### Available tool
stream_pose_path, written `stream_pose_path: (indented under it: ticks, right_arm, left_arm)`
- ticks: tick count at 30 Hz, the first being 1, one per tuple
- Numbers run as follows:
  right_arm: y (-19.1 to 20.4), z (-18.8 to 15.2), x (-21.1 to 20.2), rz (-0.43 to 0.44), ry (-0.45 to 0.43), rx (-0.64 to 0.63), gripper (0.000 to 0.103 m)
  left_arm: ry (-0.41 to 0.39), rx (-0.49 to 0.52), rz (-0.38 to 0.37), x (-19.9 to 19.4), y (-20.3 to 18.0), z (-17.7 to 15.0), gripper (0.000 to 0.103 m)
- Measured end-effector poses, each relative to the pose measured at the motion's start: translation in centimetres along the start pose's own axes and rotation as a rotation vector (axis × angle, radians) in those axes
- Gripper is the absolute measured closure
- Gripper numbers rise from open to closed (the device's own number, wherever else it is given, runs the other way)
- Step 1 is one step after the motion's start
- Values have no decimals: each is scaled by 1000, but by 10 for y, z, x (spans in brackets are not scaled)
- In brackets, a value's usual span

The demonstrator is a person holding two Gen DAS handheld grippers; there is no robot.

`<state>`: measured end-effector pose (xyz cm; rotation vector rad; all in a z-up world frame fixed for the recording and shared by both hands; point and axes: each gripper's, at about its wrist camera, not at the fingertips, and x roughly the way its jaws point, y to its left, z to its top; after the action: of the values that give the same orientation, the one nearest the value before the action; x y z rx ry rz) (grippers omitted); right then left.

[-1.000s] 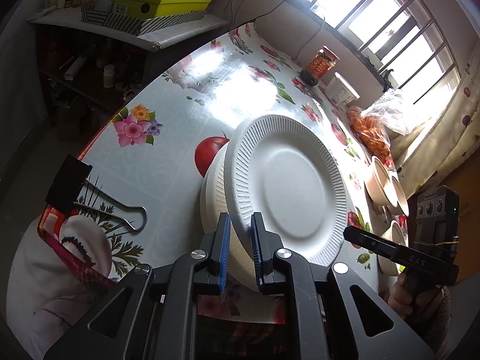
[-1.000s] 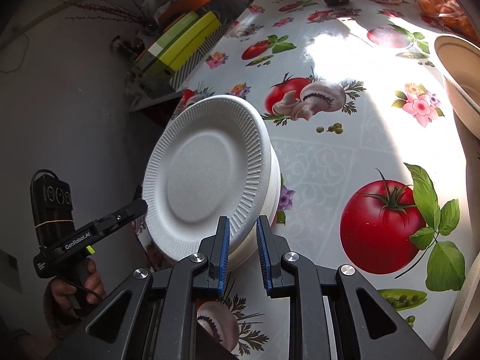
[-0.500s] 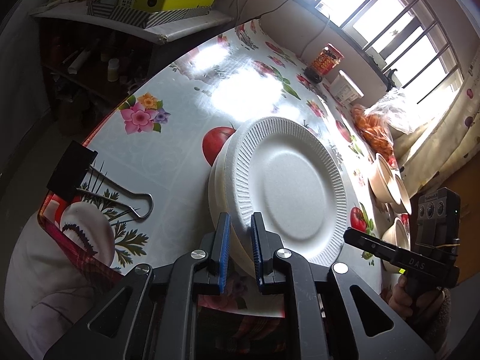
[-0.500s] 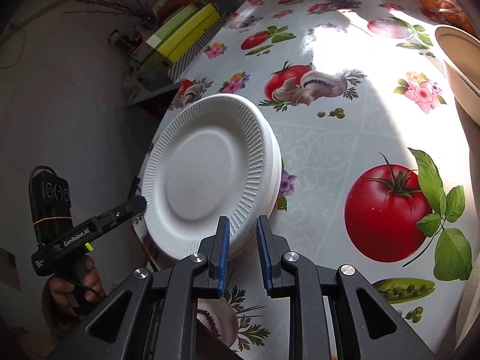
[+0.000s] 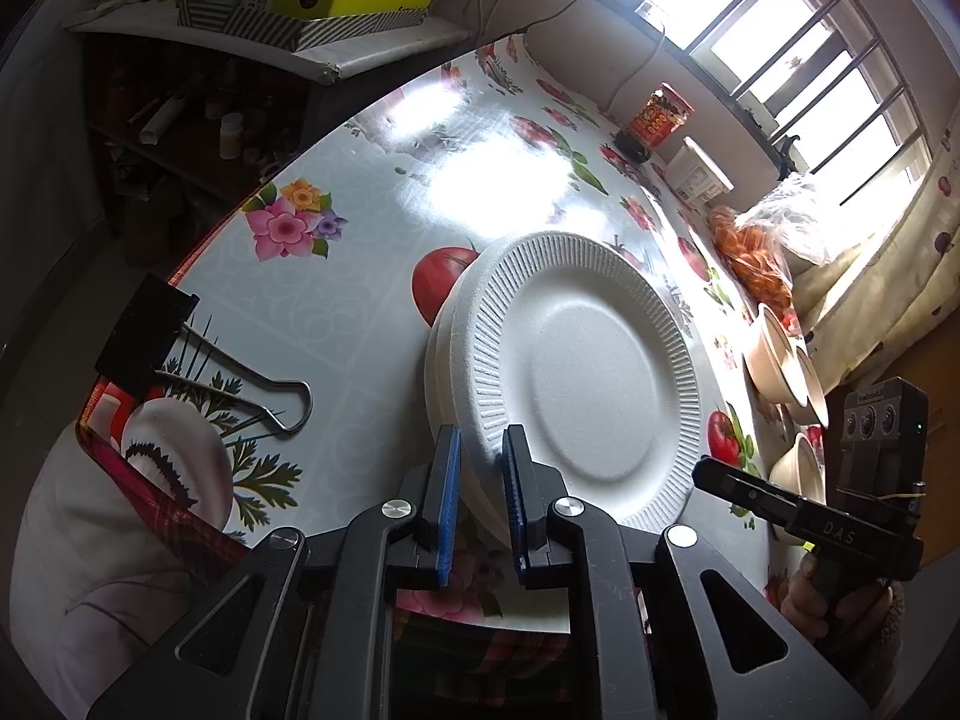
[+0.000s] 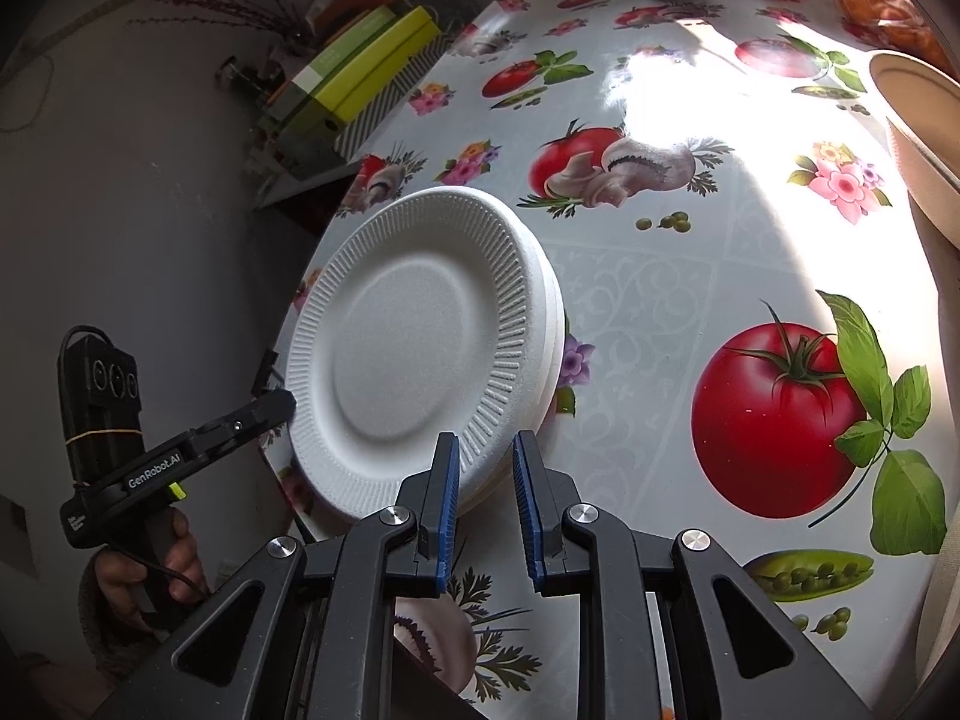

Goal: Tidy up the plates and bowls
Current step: 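Open the left gripper to release the white plate onto the stack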

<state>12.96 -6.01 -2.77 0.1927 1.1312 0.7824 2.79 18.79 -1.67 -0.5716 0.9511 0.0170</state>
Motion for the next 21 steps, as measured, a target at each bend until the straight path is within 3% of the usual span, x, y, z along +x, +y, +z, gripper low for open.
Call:
stream_pose_path:
  ticks: [4,8,21]
  right_arm:
    - [0,0,-1,2,-4,3,83]
    - [0,-1,-3,3,-12,7,79]
    - [0,-2,-7,-3,-29,5,72]
  left_arm:
    - [1,1,2,0,1,0,88]
    - [-8,5,8,-1,0,0,80]
    - [-19,12,16,-5,-5,0,79]
